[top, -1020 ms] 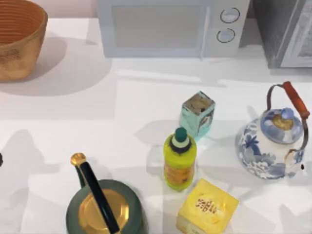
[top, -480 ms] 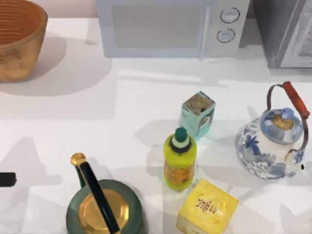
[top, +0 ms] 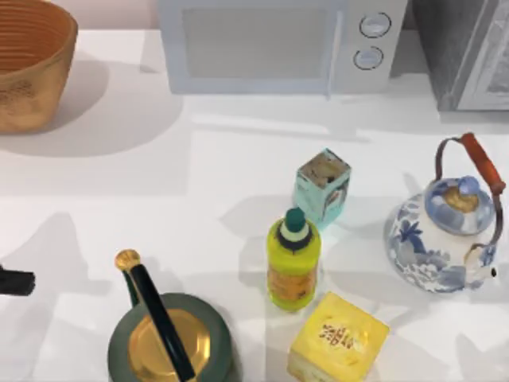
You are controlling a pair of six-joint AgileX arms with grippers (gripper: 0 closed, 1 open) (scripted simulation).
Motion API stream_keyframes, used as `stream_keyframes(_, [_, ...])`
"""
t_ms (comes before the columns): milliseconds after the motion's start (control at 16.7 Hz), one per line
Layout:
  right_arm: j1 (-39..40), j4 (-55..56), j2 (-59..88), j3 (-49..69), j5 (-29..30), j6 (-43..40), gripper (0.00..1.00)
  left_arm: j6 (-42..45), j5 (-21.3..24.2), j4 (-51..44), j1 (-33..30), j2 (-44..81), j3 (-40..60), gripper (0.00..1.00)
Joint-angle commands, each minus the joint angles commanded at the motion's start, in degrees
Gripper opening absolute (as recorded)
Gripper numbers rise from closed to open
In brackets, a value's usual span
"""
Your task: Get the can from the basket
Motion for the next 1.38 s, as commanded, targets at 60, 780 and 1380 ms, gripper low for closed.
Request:
stream_keyframes(60, [0.0,0.0,0.0,0.0,0.0,0.0,1.0,0.3,2.4,1.9,-0.1,3.6,1.5,0.0])
stream_keyframes(780, [0.0,0.0,0.0,0.0,0.0,0.0,1.0,6.0,42.2,34.9,-0.7,68.5,28.0,0.0])
stream_keyframes(1380, [0.0,0.0,0.0,0.0,0.0,0.0,1.0,10.5,73.4,61.4,-2.6,118.8,47.5,0.0])
